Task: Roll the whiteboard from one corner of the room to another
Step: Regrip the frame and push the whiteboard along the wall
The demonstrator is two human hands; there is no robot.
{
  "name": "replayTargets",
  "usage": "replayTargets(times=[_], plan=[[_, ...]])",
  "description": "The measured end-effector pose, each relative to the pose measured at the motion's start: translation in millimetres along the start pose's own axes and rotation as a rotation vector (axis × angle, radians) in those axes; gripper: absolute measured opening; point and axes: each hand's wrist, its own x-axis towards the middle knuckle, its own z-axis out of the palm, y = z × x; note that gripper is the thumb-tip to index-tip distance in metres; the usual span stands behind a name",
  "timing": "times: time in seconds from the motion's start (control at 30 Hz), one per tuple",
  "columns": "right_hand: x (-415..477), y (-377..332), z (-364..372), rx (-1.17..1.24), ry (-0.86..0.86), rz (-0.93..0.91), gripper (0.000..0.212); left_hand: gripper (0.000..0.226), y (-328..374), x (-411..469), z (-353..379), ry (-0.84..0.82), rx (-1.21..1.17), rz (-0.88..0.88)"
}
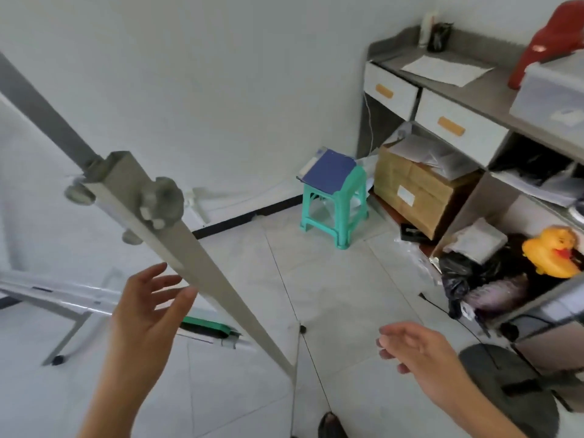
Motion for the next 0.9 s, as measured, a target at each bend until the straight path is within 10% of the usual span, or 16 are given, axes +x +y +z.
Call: replayTargets(times=[0.2,0.5,0.9], plan=[[57.1,-51.7,62.8,-0.269,-0.282,-0.198,0.014,0.026,23.1,14.0,10.4,0.13,0.012,0.048],[103.2,-111.5,176.2,-0.697,-0.699,-0.599,0.089,0.031,43.0,18.7,15.8,0.326,0.139,0.053],[162.3,-123.0,235.1,-0.565,-0.936,-0.87,0.074,0.02,54.0,45.3,44.4,0.637,0.279,-0.174]])
